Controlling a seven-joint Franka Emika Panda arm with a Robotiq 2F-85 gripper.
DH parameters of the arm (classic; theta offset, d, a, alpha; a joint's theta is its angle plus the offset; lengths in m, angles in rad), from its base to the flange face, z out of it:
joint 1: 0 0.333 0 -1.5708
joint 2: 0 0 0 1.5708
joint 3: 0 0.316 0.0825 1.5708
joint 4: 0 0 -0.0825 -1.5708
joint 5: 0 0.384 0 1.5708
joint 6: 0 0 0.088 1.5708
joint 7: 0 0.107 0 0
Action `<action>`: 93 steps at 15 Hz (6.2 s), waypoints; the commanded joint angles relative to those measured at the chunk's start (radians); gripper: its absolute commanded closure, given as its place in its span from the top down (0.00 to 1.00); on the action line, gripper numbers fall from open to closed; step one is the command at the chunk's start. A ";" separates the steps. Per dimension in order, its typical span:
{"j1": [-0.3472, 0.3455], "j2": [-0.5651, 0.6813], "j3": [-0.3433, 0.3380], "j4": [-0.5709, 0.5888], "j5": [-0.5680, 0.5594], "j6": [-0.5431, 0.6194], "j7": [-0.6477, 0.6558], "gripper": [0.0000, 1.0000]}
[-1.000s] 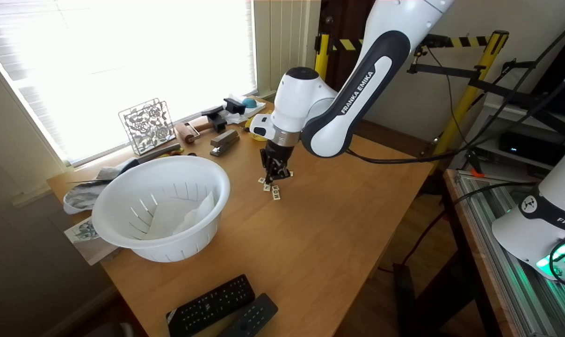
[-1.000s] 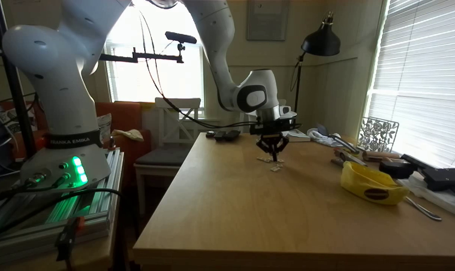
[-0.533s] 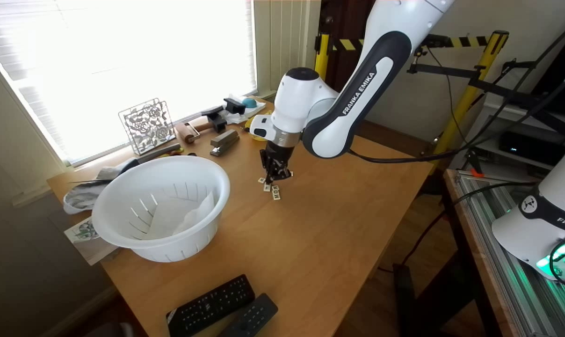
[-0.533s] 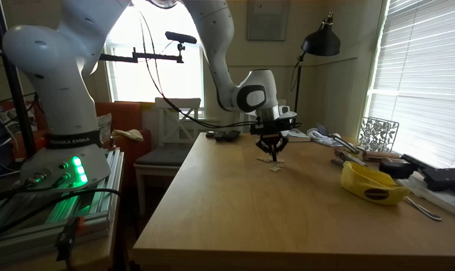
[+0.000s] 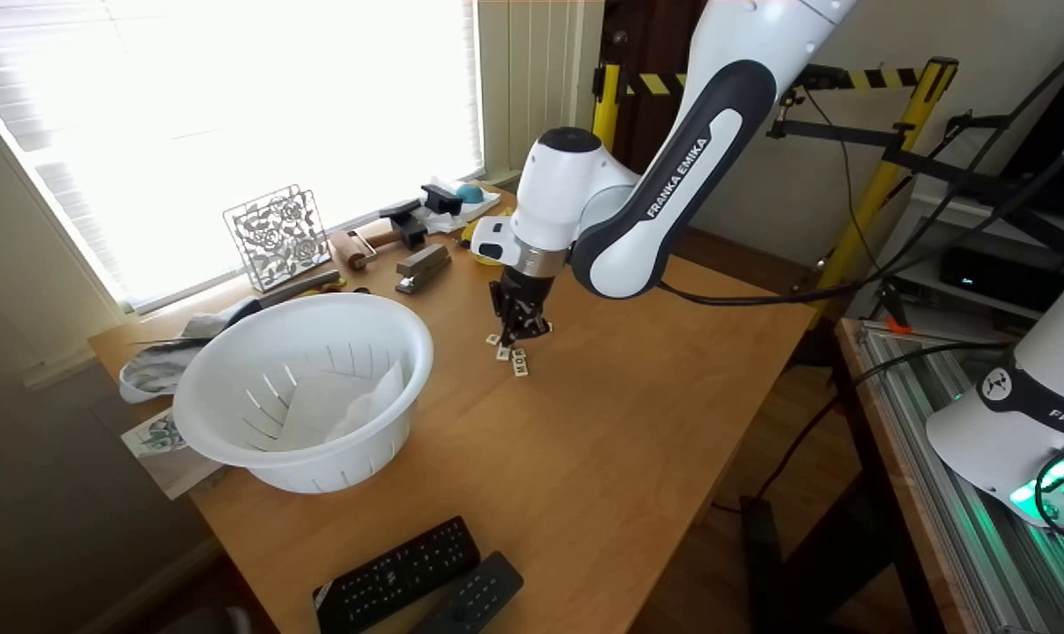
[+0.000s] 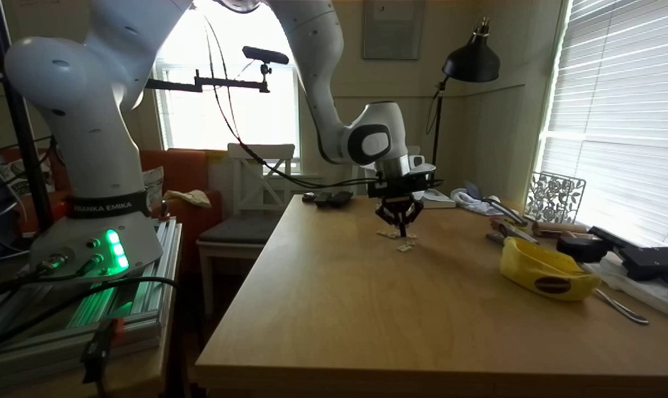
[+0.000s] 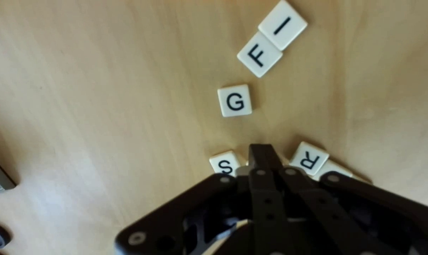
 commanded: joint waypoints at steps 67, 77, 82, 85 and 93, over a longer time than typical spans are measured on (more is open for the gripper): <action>0.066 -0.021 -0.091 -0.100 -0.080 0.098 -0.123 0.00; 0.063 -0.017 -0.082 -0.095 -0.078 0.100 -0.125 0.00; 0.061 -0.017 -0.079 -0.093 -0.078 0.098 -0.127 0.00; 0.059 -0.017 -0.078 -0.093 -0.078 0.097 -0.128 0.00; 0.056 -0.014 -0.075 -0.085 -0.074 0.092 -0.127 0.00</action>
